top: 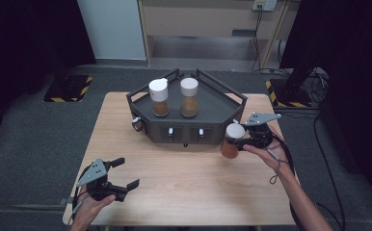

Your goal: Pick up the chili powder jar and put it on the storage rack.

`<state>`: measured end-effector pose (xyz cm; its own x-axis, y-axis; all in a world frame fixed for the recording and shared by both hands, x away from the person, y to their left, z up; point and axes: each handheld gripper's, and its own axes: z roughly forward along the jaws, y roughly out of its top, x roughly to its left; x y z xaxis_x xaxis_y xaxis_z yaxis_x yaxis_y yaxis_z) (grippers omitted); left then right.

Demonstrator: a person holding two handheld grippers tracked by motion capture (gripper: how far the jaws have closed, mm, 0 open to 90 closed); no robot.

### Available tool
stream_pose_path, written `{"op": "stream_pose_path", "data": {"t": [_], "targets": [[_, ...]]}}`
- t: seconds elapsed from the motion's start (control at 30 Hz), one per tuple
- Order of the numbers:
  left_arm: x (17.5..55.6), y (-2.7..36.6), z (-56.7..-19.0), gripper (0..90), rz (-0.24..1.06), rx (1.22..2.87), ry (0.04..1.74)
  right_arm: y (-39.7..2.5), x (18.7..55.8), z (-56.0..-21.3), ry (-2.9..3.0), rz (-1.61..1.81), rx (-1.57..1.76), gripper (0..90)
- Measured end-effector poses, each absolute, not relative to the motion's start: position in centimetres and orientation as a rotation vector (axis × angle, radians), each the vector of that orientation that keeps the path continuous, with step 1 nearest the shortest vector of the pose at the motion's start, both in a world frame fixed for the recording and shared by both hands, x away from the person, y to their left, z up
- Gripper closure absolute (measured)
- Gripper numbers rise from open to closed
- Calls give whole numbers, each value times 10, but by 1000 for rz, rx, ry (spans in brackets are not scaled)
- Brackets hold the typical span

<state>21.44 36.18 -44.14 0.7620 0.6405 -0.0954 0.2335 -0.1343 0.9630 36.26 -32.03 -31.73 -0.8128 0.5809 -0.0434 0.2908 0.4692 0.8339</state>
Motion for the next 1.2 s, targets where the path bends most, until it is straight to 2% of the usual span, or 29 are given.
{"op": "stream_pose_path", "data": {"t": [1.2], "targets": [[215,362,-442,0,397,1708,690,-305,390,-246,2501,1305,648,342]]}}
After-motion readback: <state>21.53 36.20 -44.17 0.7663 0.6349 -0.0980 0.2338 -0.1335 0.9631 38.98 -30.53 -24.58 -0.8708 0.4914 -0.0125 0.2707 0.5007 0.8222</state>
